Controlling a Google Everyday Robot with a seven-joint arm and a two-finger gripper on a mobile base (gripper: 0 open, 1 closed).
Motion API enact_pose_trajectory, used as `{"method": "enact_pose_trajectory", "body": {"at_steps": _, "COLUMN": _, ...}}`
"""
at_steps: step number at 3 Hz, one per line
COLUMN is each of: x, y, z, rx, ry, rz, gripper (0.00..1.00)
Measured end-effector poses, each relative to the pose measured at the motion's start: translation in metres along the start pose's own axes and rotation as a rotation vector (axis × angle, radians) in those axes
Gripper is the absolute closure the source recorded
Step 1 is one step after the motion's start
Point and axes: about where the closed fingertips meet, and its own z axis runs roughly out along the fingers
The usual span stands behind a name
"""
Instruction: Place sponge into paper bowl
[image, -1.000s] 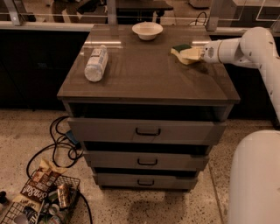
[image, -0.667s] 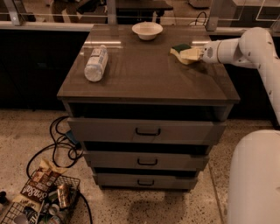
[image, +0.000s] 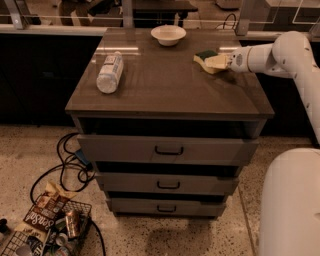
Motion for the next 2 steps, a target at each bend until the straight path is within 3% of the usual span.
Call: {"method": "enact_pose_trajectory", "body": {"at_steps": 2, "x": -0.0009, "y": 0.0004, "z": -0.0003, "rx": 0.000, "ry": 0.000, "rz": 0.000, "gripper": 1.00}}
